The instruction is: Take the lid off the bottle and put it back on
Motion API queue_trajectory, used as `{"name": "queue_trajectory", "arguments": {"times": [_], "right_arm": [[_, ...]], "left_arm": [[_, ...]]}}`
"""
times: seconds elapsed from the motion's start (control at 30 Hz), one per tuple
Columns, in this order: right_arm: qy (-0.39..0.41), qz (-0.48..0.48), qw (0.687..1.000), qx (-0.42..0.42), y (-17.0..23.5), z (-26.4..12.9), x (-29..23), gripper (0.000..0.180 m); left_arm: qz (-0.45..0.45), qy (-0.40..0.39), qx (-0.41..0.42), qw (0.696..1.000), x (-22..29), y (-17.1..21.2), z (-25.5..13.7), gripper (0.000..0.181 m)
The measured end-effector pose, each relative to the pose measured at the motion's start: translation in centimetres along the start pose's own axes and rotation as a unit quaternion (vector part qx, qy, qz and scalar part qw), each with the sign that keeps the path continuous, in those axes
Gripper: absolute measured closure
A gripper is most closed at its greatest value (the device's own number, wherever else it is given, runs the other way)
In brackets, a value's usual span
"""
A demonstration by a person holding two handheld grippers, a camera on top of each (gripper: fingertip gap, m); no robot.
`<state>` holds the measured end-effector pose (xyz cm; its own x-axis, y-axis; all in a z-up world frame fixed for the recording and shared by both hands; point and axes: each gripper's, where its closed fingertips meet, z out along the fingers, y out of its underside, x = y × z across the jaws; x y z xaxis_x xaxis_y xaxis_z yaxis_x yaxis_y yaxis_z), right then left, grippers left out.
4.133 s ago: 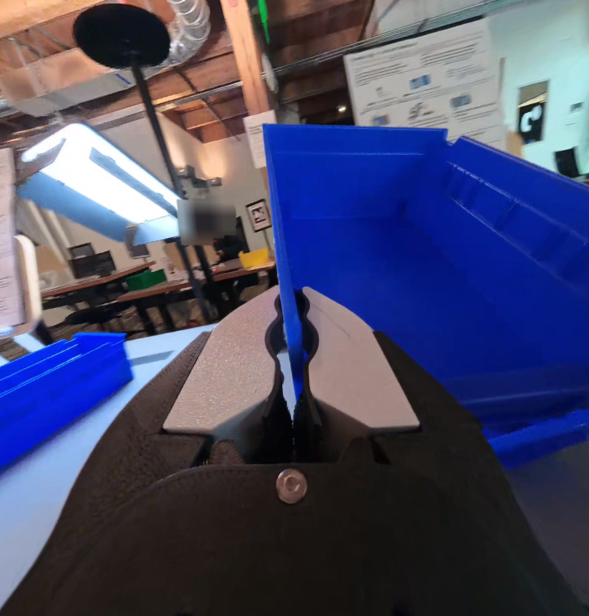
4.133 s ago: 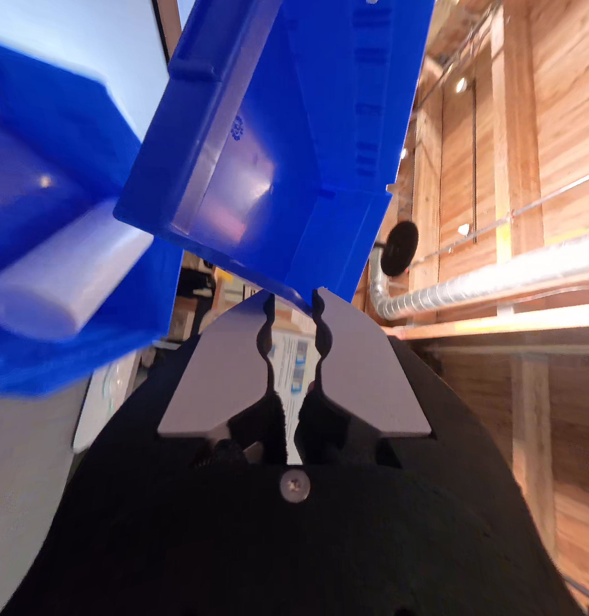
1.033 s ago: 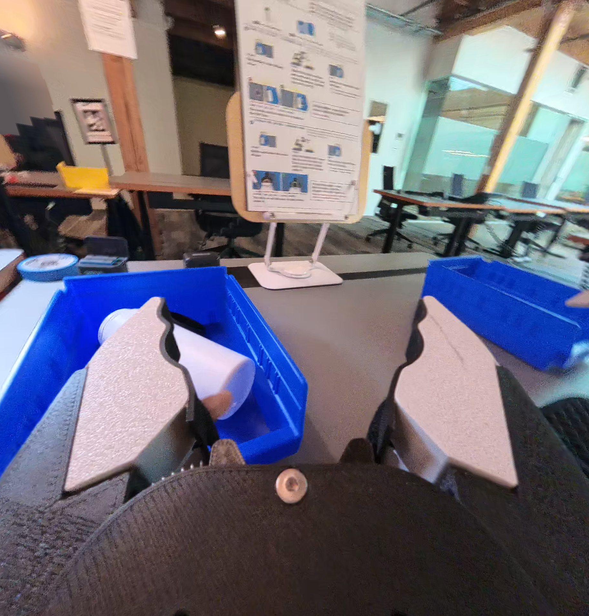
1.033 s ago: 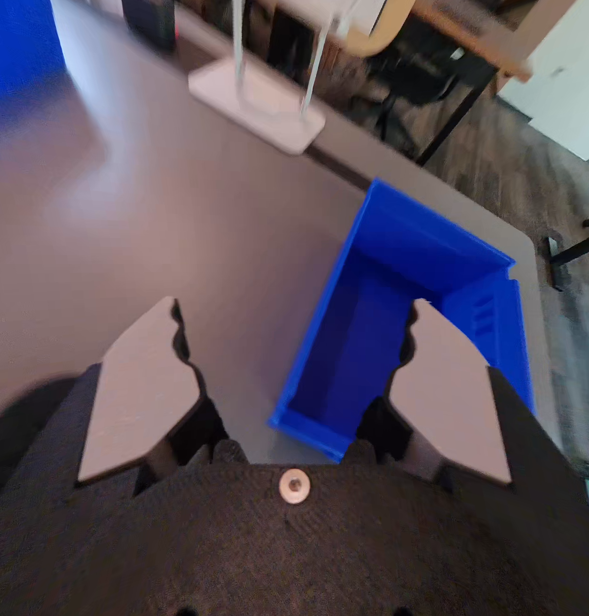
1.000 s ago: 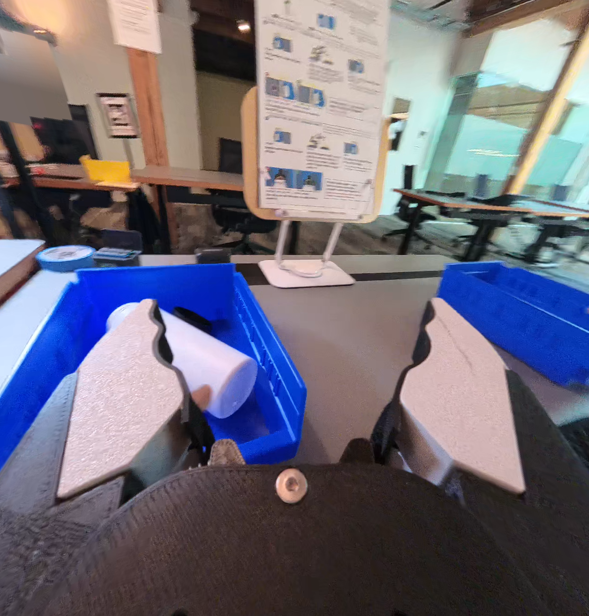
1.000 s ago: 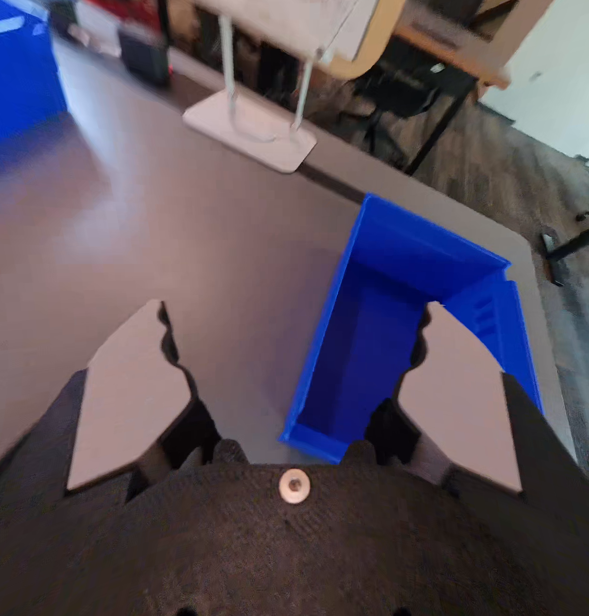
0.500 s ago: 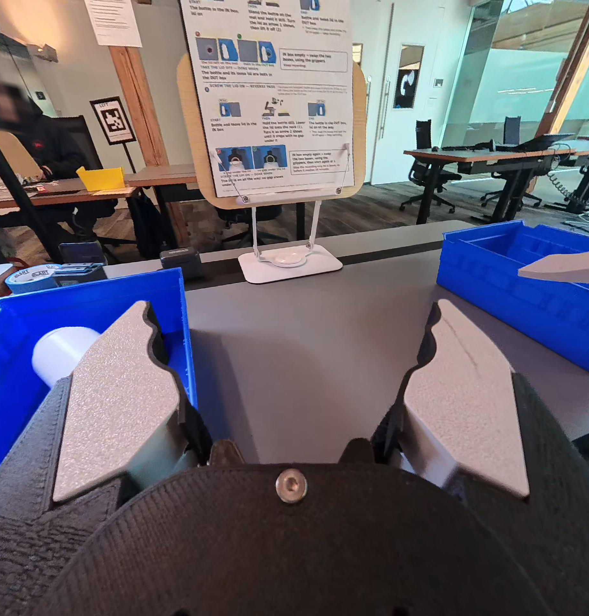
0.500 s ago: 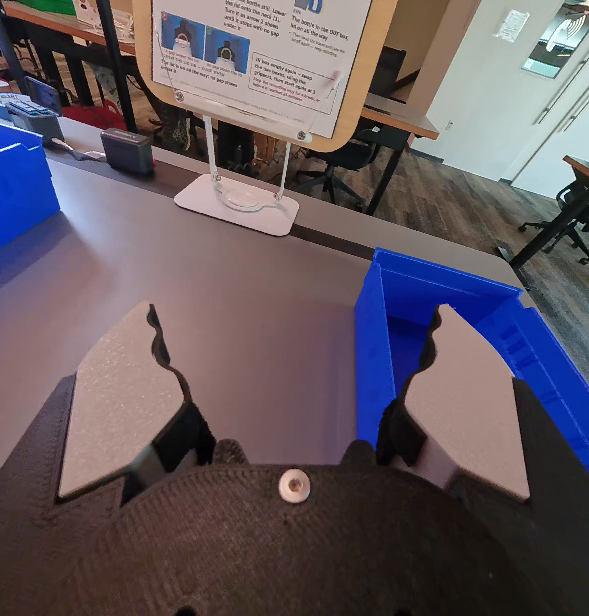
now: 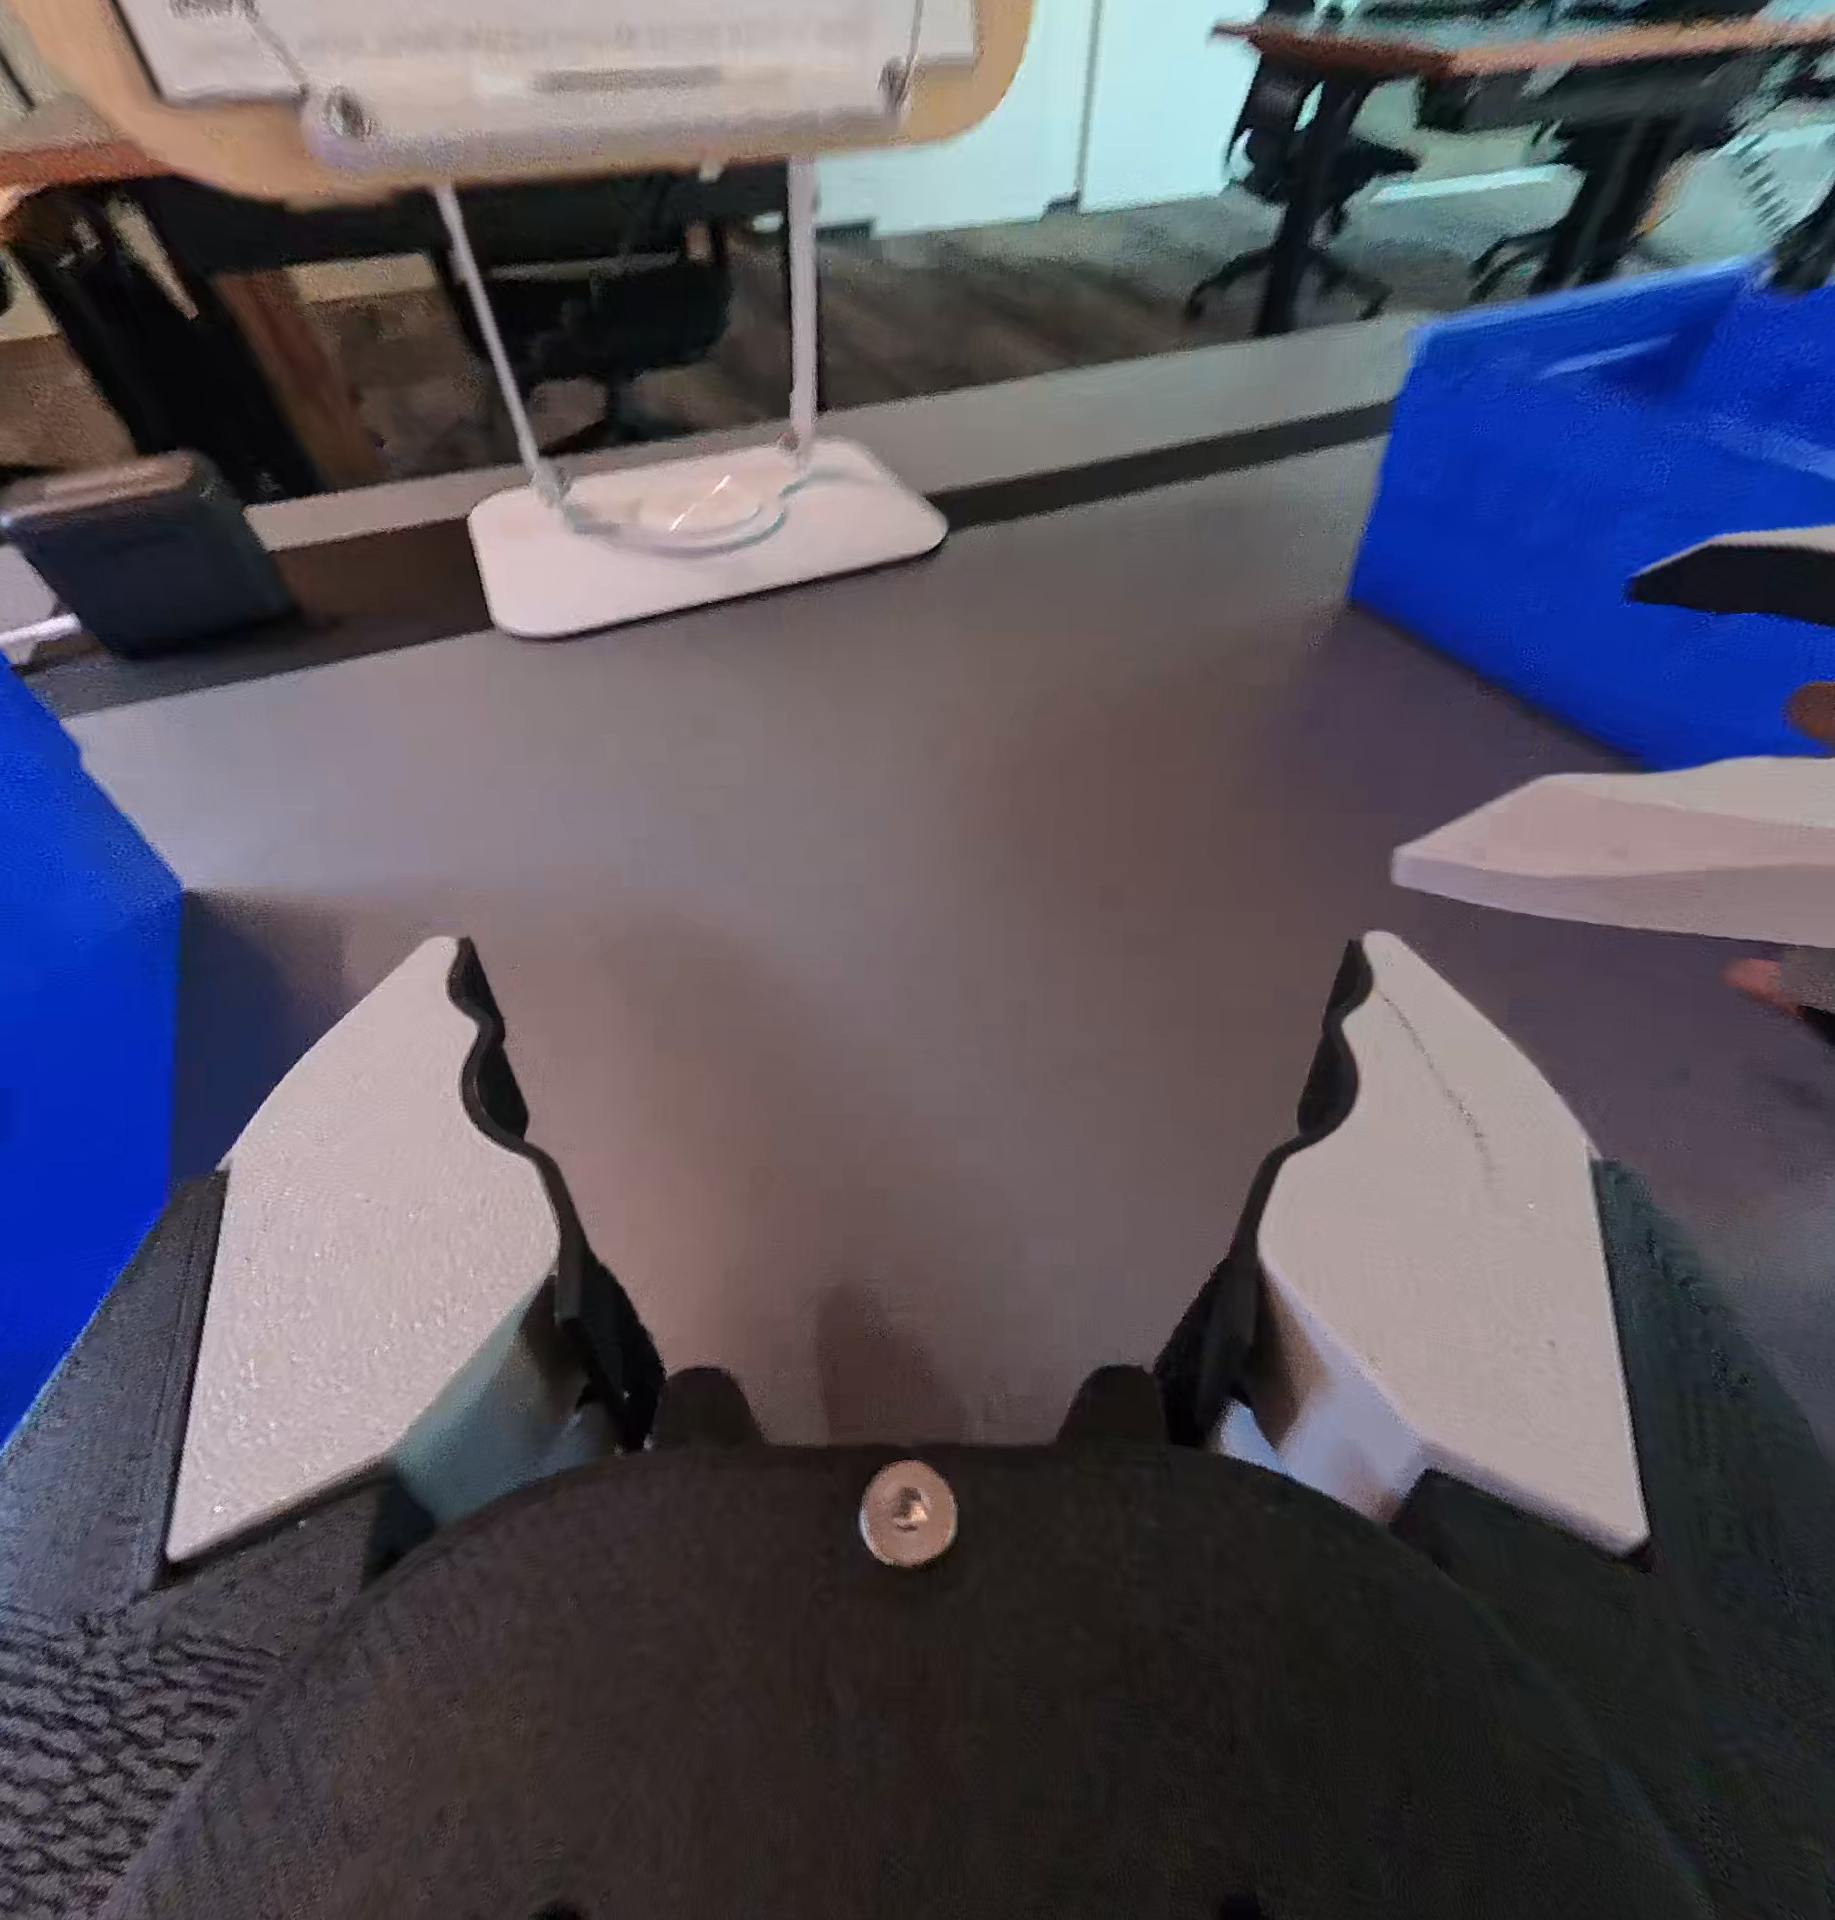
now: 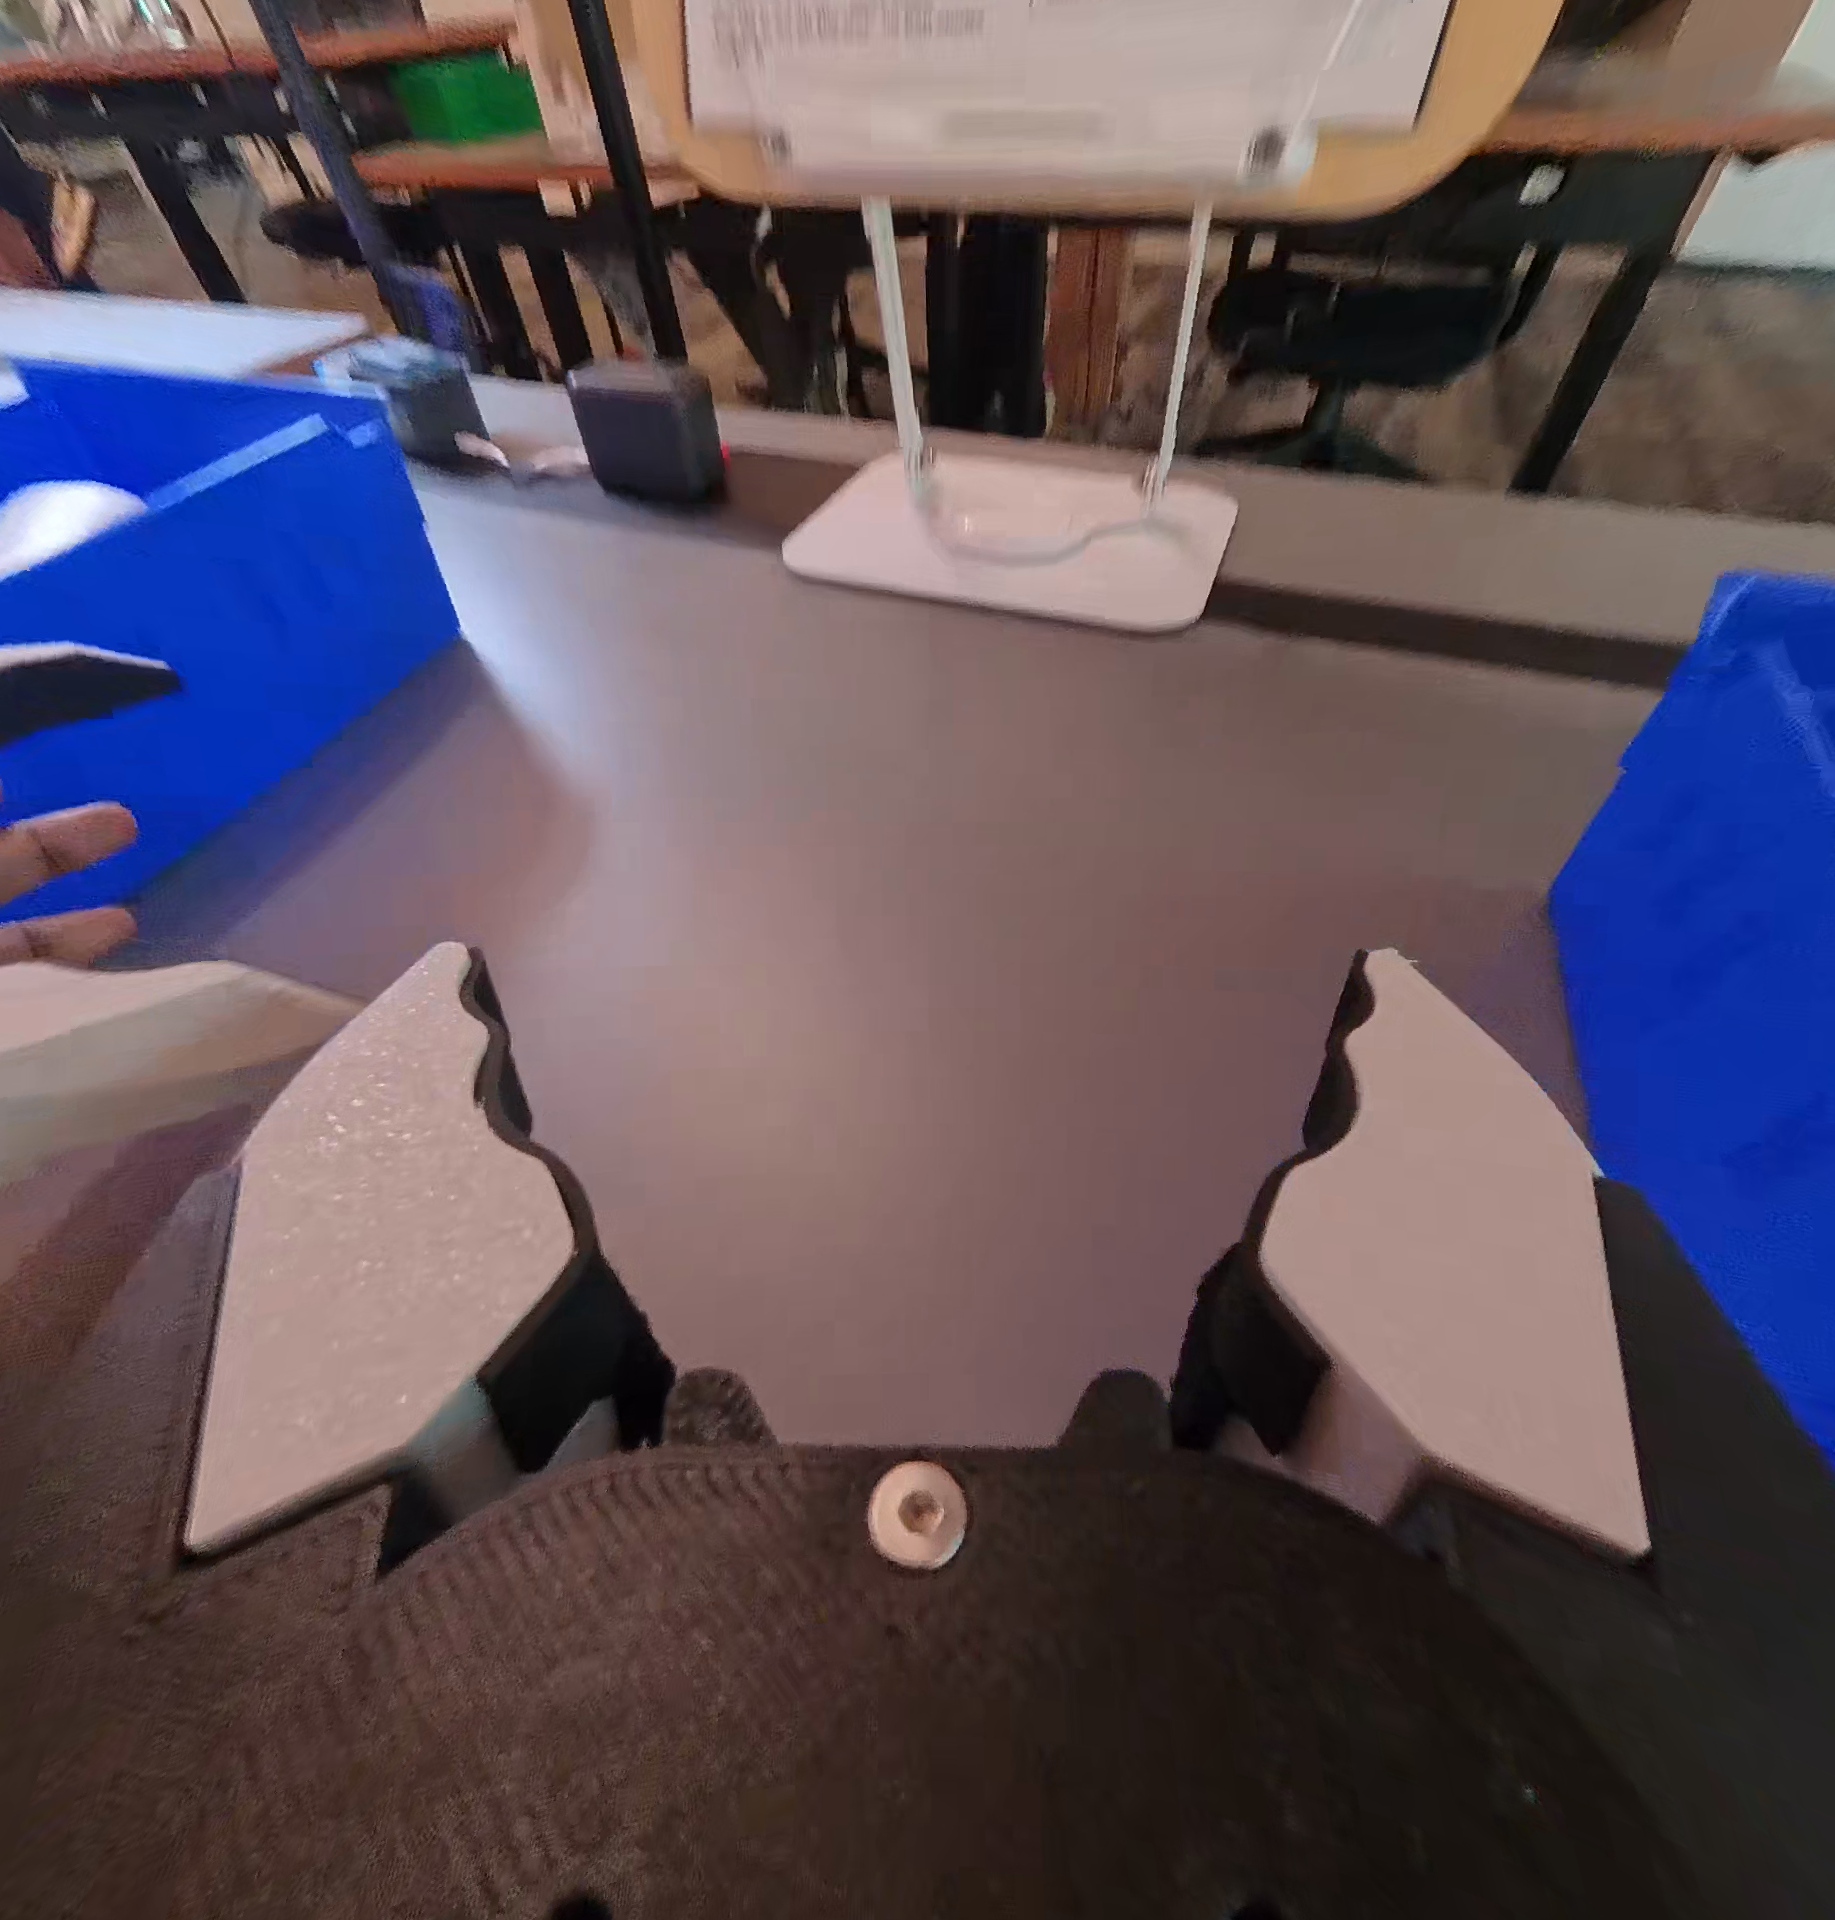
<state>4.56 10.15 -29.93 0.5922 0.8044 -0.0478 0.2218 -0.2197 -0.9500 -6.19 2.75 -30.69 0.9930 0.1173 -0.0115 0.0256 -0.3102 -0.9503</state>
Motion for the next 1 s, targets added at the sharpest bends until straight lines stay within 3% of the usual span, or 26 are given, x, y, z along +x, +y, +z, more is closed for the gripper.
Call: {"name": "queue_trajectory", "arguments": {"times": [0.07,0.13,0.17,0.27,0.33,0.4,0.6,0.77,1.0], "right_arm": [[0.002,0.015,1.000,-0.025,1.5,1.0,0.4,0.039],[0.098,0.056,0.993,-0.013,2.0,2.2,3.0,0.038],[0.130,0.056,0.990,-0.019,2.7,2.5,4.1,0.046],[0.114,0.061,0.990,-0.064,4.4,3.8,4.0,0.054],[0.092,0.067,0.983,-0.141,6.5,4.6,3.4,0.057],[0.081,0.040,0.966,-0.243,9.3,5.0,3.2,0.035],[0.102,0.036,0.962,-0.250,9.6,4.7,3.3,0.033],[0.102,0.037,0.962,-0.250,9.6,4.7,3.3,0.033],[0.101,0.037,0.962,-0.251,9.6,4.7,3.2,0.033]], "left_arm": [[0.010,-0.029,-0.022,0.999,-1.0,1.6,1.4,0.036],[0.011,-0.038,-0.062,0.997,-1.5,3.7,2.7,0.037],[0.005,-0.040,-0.095,0.995,-1.7,4.8,3.1,0.038],[-0.021,-0.043,-0.186,0.981,-2.4,7.3,4.0,0.044],[-0.032,-0.039,-0.236,0.971,-2.5,8.7,4.3,0.043],[-0.017,-0.045,-0.236,0.971,-2.6,8.8,4.1,0.043],[0.019,-0.091,-0.210,0.973,-3.3,8.2,3.3,0.044],[-0.034,-0.054,-0.240,0.969,-2.7,9.1,3.3,0.042],[0.003,-0.059,-0.233,0.971,-3.1,8.8,2.7,0.038]]}}
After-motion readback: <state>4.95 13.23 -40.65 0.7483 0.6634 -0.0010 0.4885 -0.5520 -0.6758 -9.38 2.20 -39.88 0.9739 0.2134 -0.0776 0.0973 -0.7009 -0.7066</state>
